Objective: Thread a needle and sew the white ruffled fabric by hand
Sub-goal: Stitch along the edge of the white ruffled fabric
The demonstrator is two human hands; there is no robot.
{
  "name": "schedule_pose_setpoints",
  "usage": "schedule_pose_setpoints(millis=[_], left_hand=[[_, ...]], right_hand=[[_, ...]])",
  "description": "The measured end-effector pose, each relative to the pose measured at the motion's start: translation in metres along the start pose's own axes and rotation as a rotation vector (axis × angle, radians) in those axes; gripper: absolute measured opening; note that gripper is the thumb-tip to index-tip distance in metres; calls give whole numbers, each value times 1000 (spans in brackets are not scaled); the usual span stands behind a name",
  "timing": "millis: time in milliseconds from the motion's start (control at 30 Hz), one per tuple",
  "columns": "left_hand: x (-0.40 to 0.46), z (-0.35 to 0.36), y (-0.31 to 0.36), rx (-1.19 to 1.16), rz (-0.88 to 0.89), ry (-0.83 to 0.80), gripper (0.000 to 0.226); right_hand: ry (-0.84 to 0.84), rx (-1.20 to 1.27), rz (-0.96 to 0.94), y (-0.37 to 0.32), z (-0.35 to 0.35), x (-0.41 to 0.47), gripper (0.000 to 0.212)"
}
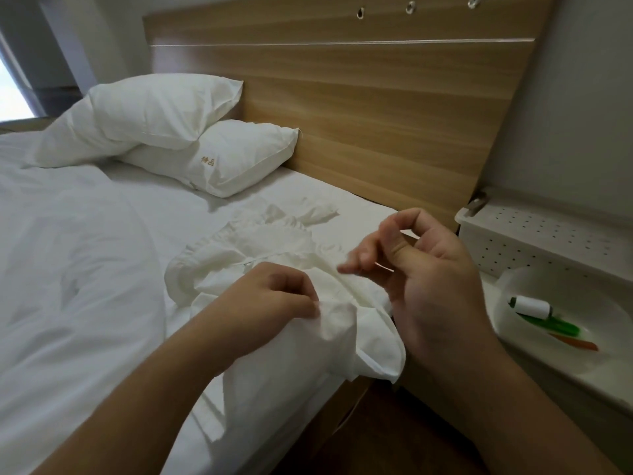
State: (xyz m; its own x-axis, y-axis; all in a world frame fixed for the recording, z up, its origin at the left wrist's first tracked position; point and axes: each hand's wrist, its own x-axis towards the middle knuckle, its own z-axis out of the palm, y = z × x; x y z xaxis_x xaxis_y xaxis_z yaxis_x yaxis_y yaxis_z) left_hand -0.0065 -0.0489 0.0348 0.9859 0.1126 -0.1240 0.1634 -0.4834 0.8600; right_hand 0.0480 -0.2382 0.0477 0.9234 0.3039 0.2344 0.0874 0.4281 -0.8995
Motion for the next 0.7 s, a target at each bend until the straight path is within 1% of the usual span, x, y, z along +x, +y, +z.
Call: schedule_pose_setpoints(millis=[67,100,133,167,200,267,300,333,367,433,467,533,600,700], left_hand=[[0,1,1,13,12,29,17],[-1,1,1,13,13,42,18],[-1,1,0,16,12,55,19],[-1,2,-1,20,20,65,19],[-1,2,-1,24,34,72,18],[-3,3,0,14,85,66,13],[-4,3,1,6,117,54,13],[-5,3,2,-2,144,39,13],[-6,2,3,-10,164,22,13],[-8,1,5,-13,180,-10,10],[-8,2,6,-8,177,-23,10],[-9,2,6,7,171,-36,12],[-9,2,5,12,171,-41,12],[-9,1,2,-4,177,-43,13]], right_hand=[[-25,-26,32,-2,-5,2,14],[-43,-94,33,-1,-7,2,14],[-70,-213,12,1,-10,3,13],[-115,-378,-33,2,-13,4,10],[-175,-563,-89,3,-16,4,12],[-313,-896,-169,5,-20,4,32],[-365,-1024,-184,6,-21,4,40],[-401,-1125,-199,6,-22,4,43],[-422,-1211,-220,8,-22,4,42],[-384,-1337,-270,11,-24,5,29],[-339,-1357,-292,12,-25,6,20],[-247,-1292,-284,14,-27,8,7],[-137,-1144,-207,16,-28,11,9],[70,-860,-2,18,-29,16,8]])
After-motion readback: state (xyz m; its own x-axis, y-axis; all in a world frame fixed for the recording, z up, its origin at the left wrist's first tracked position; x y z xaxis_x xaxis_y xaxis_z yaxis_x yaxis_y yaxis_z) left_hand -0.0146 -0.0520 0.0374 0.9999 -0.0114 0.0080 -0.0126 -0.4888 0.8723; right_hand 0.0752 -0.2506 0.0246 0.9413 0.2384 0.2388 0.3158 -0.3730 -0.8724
